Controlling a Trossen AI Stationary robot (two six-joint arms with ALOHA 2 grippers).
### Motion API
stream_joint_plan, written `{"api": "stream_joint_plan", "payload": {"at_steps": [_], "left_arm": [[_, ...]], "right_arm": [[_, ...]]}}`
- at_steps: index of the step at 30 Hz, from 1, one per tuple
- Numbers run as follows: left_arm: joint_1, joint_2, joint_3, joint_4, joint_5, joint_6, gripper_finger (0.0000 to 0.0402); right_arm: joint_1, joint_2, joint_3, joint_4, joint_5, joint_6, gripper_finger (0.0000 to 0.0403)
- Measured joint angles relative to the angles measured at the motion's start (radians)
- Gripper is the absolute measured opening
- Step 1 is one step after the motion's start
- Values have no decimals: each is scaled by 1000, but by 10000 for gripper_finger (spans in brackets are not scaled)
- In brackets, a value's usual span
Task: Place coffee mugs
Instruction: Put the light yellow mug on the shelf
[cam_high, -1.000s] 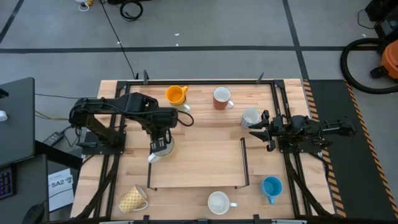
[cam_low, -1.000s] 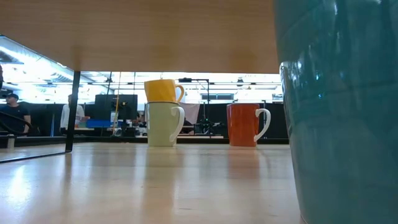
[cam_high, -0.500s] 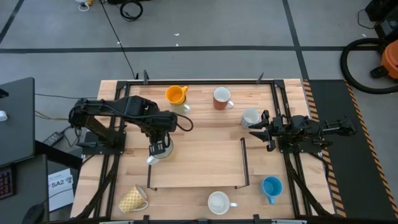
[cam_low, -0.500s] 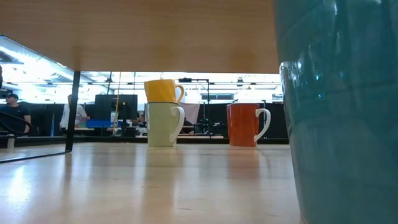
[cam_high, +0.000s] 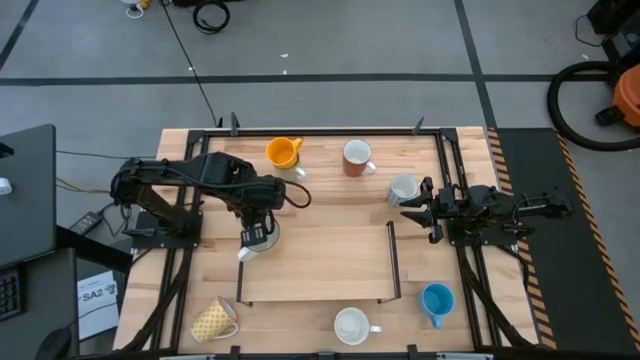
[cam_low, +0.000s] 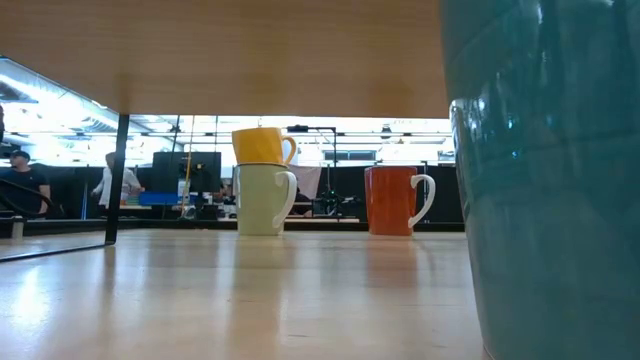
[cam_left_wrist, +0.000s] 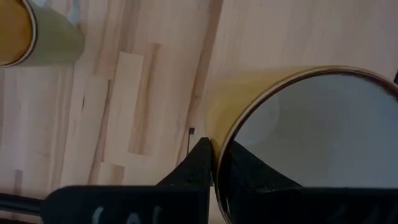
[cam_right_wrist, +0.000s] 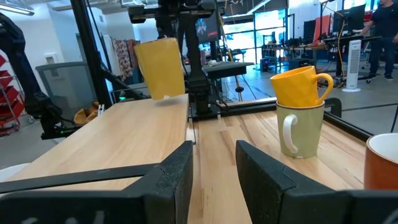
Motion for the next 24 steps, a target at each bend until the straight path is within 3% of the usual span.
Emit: {"api": "stream_joint_plan", "payload": {"at_steps": [10,24], "left_arm": [[0,0,0,0,9,0,32],[0,0,0,0,8,-7,69]], "right_arm": [[0,0,0,0,0,0,128],[0,0,0,0,0,0,128]]}}
